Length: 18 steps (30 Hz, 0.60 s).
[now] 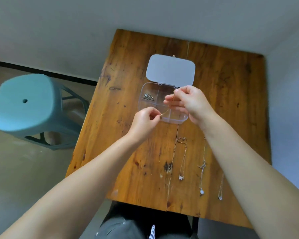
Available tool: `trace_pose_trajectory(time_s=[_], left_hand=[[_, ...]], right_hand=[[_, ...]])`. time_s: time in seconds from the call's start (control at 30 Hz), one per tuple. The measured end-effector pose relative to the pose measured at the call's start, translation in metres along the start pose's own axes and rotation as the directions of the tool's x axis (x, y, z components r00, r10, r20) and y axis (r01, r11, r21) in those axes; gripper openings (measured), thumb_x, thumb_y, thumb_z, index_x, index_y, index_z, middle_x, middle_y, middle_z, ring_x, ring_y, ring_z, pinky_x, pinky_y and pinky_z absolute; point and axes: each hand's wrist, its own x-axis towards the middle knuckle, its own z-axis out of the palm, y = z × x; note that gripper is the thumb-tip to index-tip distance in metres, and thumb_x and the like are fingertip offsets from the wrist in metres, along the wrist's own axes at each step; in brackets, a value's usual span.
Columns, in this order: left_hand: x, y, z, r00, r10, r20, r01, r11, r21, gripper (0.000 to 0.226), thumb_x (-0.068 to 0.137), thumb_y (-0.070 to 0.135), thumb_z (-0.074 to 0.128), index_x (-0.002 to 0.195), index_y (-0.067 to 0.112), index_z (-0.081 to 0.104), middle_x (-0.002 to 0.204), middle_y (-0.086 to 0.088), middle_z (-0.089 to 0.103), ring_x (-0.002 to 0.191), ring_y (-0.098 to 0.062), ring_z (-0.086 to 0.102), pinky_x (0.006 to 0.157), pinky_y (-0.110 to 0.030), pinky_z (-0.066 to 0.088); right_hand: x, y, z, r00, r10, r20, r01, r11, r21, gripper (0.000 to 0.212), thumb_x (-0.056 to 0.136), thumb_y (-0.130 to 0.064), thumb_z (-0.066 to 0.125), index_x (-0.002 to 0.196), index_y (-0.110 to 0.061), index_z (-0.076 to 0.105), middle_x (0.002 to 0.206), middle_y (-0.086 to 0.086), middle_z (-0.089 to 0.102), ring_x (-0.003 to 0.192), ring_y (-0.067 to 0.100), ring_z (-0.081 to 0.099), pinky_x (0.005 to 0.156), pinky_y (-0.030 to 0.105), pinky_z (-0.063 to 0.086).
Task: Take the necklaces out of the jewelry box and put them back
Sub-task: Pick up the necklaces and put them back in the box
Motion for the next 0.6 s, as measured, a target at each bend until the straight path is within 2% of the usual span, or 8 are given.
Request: trace_pose_trajectory(time_s=[0.07, 0.17, 0.27, 0.4, 0.5, 0.6], left_hand=[[0.029, 0.011, -0.007, 0.999, 0.041, -0.032, -0.041, 0.999, 0.021, 0.01, 0.086, 0.01, 0.058, 0.086, 0.009, 0.068, 0.078, 0.003, 0.064, 0.071, -0.008, 0.054, 0.062, -0.006, 0.037], [0.069, 0.017, -0.005, 0.995, 0.069, -0.066, -0.062, 0.993, 0.104, 0.015, 0.087, 0.009, 0.055, 0.09, 0.007, 0.069, 0.088, -0.004, 0.069, 0.08, -0.015, 0.059, 0.071, -0.022, 0.044], [0.098, 0.011, 0.008, 0.996, 0.092, -0.011, -0.087, 0.967, 0.24, 0.018, 0.089, 0.01, 0.052, 0.093, 0.007, 0.069, 0.096, -0.009, 0.068, 0.088, -0.024, 0.06, 0.074, -0.035, 0.049], [0.118, -0.001, 0.022, 0.984, 0.155, 0.087, -0.178, 0.867, 0.465, 0.019, 0.087, 0.013, 0.049, 0.089, 0.01, 0.068, 0.098, -0.009, 0.065, 0.091, -0.03, 0.057, 0.066, -0.034, 0.038], [0.121, -0.011, 0.025, 0.958, 0.215, 0.189, -0.284, 0.795, 0.537, 0.02, 0.087, 0.01, 0.049, 0.091, 0.009, 0.069, 0.096, -0.011, 0.065, 0.093, -0.031, 0.053, 0.066, -0.035, 0.037], [0.119, -0.017, 0.025, 0.933, 0.238, 0.269, -0.355, 0.725, 0.59, 0.017, 0.087, 0.009, 0.051, 0.09, 0.01, 0.068, 0.084, -0.006, 0.055, 0.086, -0.028, 0.048, 0.065, -0.035, 0.03]], right_hand=[[0.013, -0.012, -0.003, 0.995, -0.064, -0.072, 0.056, 0.993, -0.102, 0.006, 0.097, -0.015, 0.05, 0.093, -0.011, 0.053, 0.094, 0.011, 0.072, 0.082, 0.02, 0.073, 0.076, 0.032, 0.059], [0.033, -0.014, -0.005, 0.98, -0.13, -0.152, 0.092, 0.967, -0.236, 0.004, 0.094, -0.014, 0.055, 0.096, -0.01, 0.056, 0.094, 0.01, 0.071, 0.081, 0.016, 0.072, 0.078, 0.031, 0.059], [0.055, -0.004, -0.005, 0.974, -0.12, -0.191, 0.054, 0.946, -0.319, 0.002, 0.094, -0.013, 0.056, 0.094, -0.012, 0.055, 0.093, 0.009, 0.071, 0.081, 0.016, 0.071, 0.079, 0.033, 0.059], [0.079, 0.015, 0.0, 0.973, -0.094, -0.212, -0.006, 0.904, -0.429, 0.004, 0.093, -0.014, 0.057, 0.091, -0.012, 0.054, 0.094, 0.01, 0.071, 0.083, 0.02, 0.07, 0.079, 0.038, 0.059], [0.088, 0.026, 0.003, 0.976, -0.151, -0.158, 0.017, 0.774, -0.633, 0.004, 0.091, -0.017, 0.058, 0.09, -0.013, 0.058, 0.088, 0.007, 0.07, 0.08, 0.023, 0.067, 0.07, 0.033, 0.056], [0.089, 0.036, 0.007, 0.977, -0.199, -0.07, 0.066, 0.6, -0.797, 0.009, 0.091, -0.02, 0.056, 0.095, -0.014, 0.061, 0.087, 0.004, 0.067, 0.081, 0.023, 0.062, 0.074, 0.04, 0.054]])
